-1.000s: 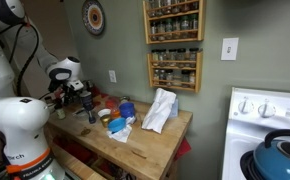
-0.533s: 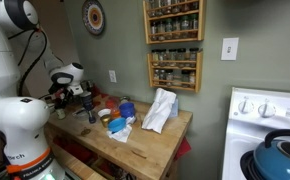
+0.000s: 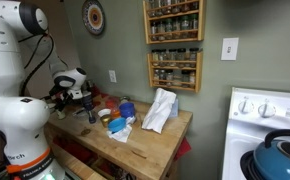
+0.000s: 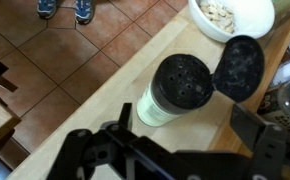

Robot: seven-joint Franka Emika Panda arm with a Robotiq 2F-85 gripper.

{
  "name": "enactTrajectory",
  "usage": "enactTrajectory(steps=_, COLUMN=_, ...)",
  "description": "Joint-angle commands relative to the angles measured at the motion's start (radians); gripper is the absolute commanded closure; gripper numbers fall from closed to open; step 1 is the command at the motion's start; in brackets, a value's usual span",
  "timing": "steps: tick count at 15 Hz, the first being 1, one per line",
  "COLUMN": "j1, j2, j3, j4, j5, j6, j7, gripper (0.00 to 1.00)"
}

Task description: Move the black pepper jar to the right then close the lid

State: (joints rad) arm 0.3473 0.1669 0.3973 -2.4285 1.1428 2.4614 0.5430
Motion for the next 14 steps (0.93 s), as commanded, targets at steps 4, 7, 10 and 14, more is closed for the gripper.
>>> enactTrajectory(steps=4, j1=0.010, j2=0.060, j3=-0.028, j4=0.039, j5=0.043, j6=-0.084, j7=-0.051, gripper=0.10)
enactTrajectory(steps=7, j1=0.009, j2=0.074, j3=-0.036, j4=0.049, j5=0.056, j6=-0.116, j7=-0.054, gripper=0.26)
enactTrajectory(steps=10, j1=0.008, j2=0.084, j3=-0.043, j4=0.056, j5=0.065, j6=-0.146, j7=-0.059, gripper=0.46)
enactTrajectory(steps=14, j1=0.006, j2=0.085, j3=-0.056, j4=0.054, j5=0.066, j6=-0.172, j7=-0.063, gripper=0.59)
